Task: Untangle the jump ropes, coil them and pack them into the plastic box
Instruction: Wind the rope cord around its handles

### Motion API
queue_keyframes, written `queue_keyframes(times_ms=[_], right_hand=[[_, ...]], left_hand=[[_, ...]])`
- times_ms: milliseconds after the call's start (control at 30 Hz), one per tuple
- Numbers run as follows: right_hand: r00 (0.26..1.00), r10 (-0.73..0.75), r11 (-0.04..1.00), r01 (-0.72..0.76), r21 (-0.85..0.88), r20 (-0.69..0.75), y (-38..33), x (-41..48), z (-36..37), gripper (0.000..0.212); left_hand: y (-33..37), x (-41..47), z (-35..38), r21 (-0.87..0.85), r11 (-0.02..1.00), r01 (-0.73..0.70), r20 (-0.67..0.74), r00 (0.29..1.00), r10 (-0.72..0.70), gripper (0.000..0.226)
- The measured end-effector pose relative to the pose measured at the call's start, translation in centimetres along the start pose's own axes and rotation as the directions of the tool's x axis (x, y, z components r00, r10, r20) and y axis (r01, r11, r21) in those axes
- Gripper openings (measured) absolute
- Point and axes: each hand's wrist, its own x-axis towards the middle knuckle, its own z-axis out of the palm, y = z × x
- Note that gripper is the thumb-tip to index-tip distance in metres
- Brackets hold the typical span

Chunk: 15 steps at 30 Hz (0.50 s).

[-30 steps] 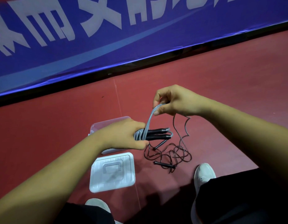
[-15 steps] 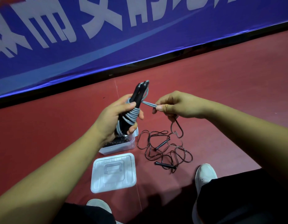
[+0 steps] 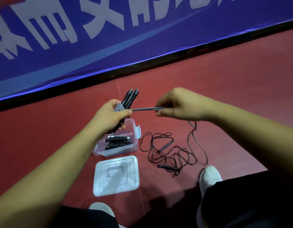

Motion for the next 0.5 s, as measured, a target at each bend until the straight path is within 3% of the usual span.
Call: queue_keyframes(times_ms=[67,200,300,400,500], right_hand=[[0.997,-0.08,0.995,0.079,-0.057,-0.012,-0.8,0.0,0.4,0.011],[0.984,-0.166,0.98,0.158,-0.118,-0.06,-1.1,0.0,0.9,0.016],[0.981,-0.147,0.987,0.137,-0.084,-0.127,-0.8,0.0,0.6,0.017],[0.974,-0.129,0.991,0.12,-0.057,-0.187,-0.6,0.0,0.7,0.019],[0.969,-0.08,0.997,0.079,-0.01,-0.234,-0.2,0.2,0.6,0.017]], left_hand=[[-0.4,0.1,0.3,0.255,0.964,-0.074,-0.018,0.997,0.081,0.021],[-0.6,-0.8,1.3,0.618,0.753,-0.225,0.103,0.973,0.206,0.015],[-0.4,-1.6,2.2,0.692,0.667,-0.277,0.201,0.961,0.19,0.021],[-0.1,-2.0,2.9,0.757,0.581,-0.301,0.231,0.954,0.193,0.053],[0.4,-2.3,3.2,0.761,0.548,-0.346,0.251,0.937,0.243,0.05]])
